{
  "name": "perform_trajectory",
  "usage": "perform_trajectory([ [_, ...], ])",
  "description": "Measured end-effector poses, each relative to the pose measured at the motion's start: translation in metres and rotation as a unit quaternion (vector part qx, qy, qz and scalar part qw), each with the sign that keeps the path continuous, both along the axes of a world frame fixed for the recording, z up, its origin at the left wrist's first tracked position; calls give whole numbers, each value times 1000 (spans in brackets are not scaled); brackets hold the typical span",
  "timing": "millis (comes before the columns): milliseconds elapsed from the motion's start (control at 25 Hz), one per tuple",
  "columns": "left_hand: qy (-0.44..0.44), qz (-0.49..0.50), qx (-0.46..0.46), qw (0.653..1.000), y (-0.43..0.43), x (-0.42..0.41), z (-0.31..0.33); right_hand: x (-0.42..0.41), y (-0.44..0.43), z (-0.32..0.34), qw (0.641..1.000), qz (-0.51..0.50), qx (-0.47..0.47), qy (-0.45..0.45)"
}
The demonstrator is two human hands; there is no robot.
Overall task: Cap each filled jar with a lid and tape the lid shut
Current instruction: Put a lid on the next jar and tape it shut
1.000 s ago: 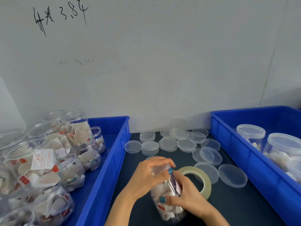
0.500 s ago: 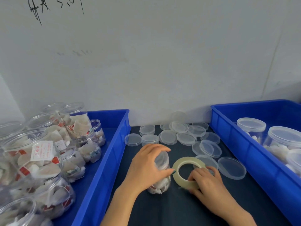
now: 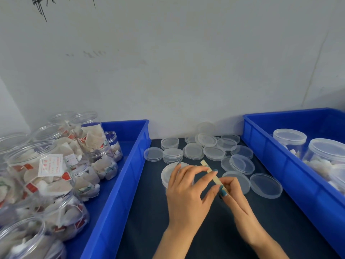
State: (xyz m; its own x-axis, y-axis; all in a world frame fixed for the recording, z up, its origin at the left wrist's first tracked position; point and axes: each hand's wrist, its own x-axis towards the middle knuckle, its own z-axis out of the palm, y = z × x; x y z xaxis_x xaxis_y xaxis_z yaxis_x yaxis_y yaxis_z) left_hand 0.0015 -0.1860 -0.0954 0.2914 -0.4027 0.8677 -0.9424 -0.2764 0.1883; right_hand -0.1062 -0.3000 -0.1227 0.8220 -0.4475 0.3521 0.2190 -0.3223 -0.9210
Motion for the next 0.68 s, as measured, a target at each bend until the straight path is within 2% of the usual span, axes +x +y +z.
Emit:
perform_trajectory([
  [120, 5, 4, -73, 997, -5, -7, -2, 2, 3, -1, 1000, -18, -12, -10],
  [240, 27, 11, -70, 997, -4, -9, -2, 3, 3, 2, 997, -57, -46, -24],
  [360, 62, 5, -67, 996, 1, -10, 1, 2, 0, 1, 988, -112, -111, 0],
  [520, 89, -4, -83, 993, 6, -14, 3, 4, 0, -2, 931, -190, -311, 35],
  [680, 175, -24, -124, 977, 20, -16, 4, 9, -2, 0, 890, -266, -366, 58],
])
